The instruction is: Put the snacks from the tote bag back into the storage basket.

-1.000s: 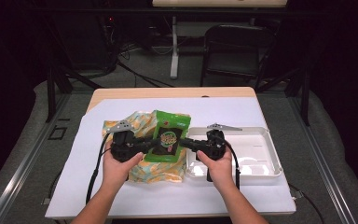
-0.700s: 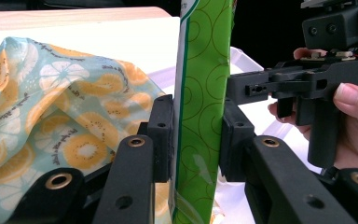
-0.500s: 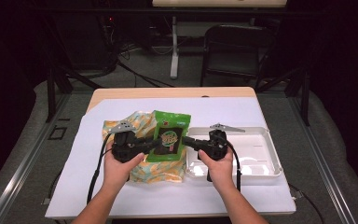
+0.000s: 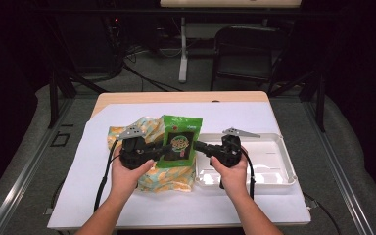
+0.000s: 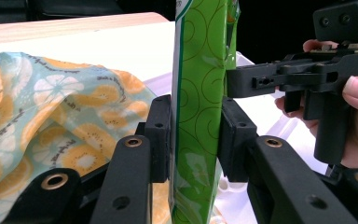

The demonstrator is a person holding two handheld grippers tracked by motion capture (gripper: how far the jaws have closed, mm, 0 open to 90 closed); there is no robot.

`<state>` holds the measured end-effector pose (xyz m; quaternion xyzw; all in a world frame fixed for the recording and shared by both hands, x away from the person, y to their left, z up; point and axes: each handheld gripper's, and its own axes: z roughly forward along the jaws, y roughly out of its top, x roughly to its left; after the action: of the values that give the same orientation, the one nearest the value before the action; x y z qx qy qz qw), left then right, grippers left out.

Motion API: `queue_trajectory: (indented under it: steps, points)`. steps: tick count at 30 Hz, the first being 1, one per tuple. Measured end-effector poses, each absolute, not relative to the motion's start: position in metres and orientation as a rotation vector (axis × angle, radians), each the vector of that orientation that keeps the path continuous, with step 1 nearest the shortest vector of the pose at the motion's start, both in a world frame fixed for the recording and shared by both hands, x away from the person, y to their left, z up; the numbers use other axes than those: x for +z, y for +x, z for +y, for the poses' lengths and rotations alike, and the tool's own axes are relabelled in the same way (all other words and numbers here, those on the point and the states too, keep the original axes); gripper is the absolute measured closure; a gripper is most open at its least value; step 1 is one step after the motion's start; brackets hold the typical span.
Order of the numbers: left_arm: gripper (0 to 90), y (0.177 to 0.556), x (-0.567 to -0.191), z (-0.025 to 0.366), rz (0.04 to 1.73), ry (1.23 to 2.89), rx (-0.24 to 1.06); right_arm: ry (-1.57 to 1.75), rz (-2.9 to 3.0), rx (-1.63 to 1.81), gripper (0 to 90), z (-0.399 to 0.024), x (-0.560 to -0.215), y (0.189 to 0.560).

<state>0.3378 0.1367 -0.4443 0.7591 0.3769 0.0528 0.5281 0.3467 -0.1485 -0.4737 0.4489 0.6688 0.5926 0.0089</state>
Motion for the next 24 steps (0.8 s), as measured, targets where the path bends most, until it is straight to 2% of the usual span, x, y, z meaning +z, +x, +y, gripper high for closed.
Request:
queue_trajectory:
  steps: [24]
  points:
    - [65.0, 0.382, -0.448, 0.058, 0.896, 1.84, 0.139, 1.458, 1.992, 1.666, 89.5, -0.21, -0.46, 0.363]
